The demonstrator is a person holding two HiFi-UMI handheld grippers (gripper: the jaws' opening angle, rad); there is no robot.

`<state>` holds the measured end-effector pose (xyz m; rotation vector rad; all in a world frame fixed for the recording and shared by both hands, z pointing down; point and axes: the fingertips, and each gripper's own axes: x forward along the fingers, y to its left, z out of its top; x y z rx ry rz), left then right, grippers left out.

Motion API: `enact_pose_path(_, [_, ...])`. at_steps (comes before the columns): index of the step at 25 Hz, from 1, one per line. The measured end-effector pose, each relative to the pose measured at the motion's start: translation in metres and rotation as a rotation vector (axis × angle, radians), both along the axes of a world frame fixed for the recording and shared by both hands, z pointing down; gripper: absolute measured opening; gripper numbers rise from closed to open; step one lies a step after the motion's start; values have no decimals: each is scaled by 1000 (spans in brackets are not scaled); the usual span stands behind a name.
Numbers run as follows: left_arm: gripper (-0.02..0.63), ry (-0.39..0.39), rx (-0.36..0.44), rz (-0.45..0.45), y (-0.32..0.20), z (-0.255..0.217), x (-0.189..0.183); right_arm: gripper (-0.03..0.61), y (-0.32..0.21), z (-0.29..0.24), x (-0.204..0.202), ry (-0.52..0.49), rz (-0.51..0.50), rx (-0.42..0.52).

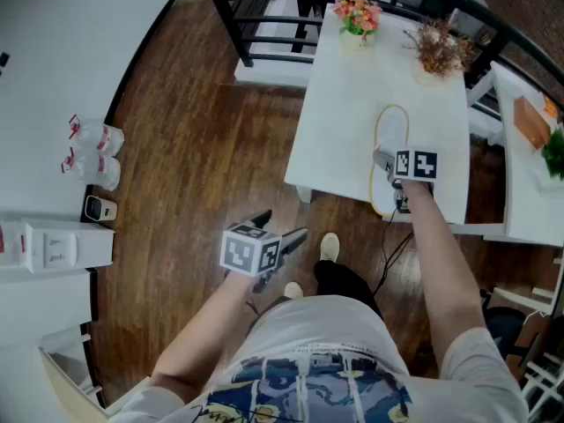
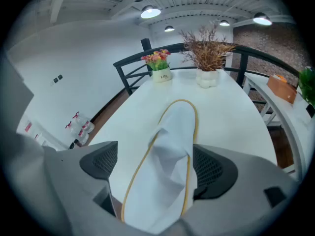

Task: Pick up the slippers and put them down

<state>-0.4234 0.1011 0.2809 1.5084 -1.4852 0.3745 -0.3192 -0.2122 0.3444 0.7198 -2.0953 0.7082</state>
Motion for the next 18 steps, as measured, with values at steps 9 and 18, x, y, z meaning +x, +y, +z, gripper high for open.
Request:
enact_pose_path(9, [423,33,-36,43,-43,12,28,495,-49,68,-9,165,-4,-41])
enact_pose_path(18, [423,43,-41,45,-54,13,36,469,-55,73,-13,232,-12,26])
